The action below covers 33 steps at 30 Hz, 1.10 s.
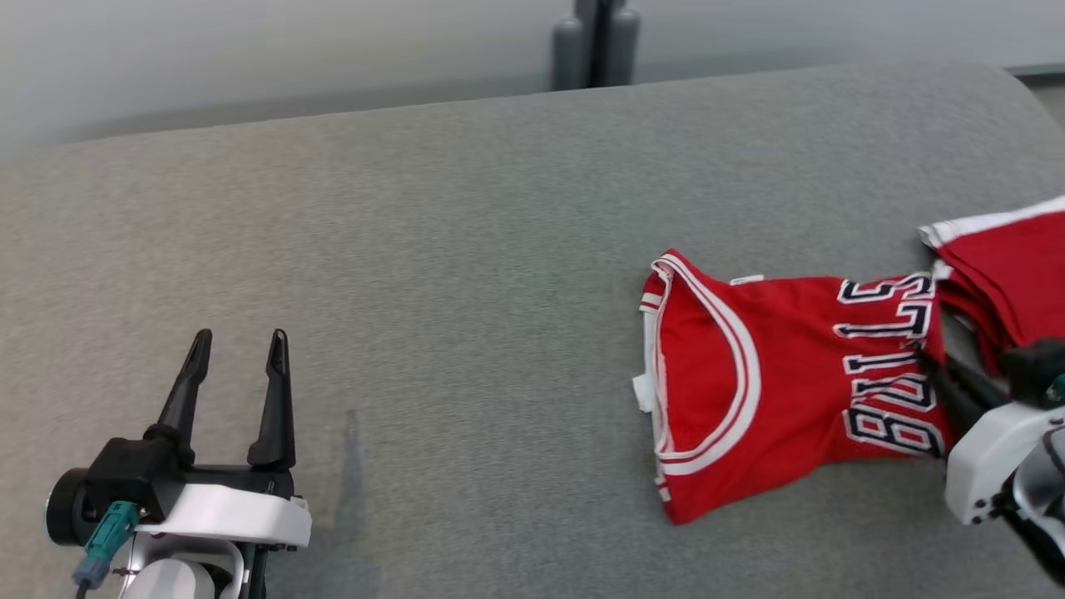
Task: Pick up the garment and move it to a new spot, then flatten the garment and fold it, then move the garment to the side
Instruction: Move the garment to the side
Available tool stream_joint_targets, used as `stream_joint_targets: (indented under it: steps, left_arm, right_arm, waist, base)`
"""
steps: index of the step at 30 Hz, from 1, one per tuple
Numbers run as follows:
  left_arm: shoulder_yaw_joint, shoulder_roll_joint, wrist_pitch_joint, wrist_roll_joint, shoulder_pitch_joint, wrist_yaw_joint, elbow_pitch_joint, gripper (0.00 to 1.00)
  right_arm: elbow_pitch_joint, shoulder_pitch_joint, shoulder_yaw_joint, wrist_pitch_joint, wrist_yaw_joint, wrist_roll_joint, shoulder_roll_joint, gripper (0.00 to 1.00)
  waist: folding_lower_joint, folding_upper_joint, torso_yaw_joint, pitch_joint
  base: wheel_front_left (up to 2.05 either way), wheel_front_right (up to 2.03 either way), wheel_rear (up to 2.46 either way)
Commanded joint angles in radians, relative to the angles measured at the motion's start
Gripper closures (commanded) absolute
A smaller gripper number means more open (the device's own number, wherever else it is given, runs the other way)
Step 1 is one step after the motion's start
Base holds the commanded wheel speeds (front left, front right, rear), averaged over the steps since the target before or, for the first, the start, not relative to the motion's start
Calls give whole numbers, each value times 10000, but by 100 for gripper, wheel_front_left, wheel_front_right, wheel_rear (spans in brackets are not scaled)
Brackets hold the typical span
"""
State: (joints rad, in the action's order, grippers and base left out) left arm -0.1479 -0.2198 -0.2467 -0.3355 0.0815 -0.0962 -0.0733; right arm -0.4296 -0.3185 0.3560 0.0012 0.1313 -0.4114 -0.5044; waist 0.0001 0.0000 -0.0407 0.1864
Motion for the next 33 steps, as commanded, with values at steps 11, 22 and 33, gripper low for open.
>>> stream_joint_targets:
  steps: [11,22,33]
  left_arm:
    - [-368,-475,335,381,1013,302,791,0]
    - [-814,-824,854,738,2103,639,1609,0]
    - [-1002,-867,891,749,2376,648,1700,0]
  right_arm:
    - [849,-2082,-463,70,-10,847,-1794,100]
    - [-1502,-3580,-1812,-963,-11,935,-1782,100]
    - [-4436,-4412,-3352,-1956,-10,1355,-350,0]
  waist:
    - [-1,0,-1703,1507]
    - [-1,0,-1702,2998]
    - [-1,0,-1432,3369]
  base:
    - [0,0,0]
    - [0,0,0]
    - [0,0,0]
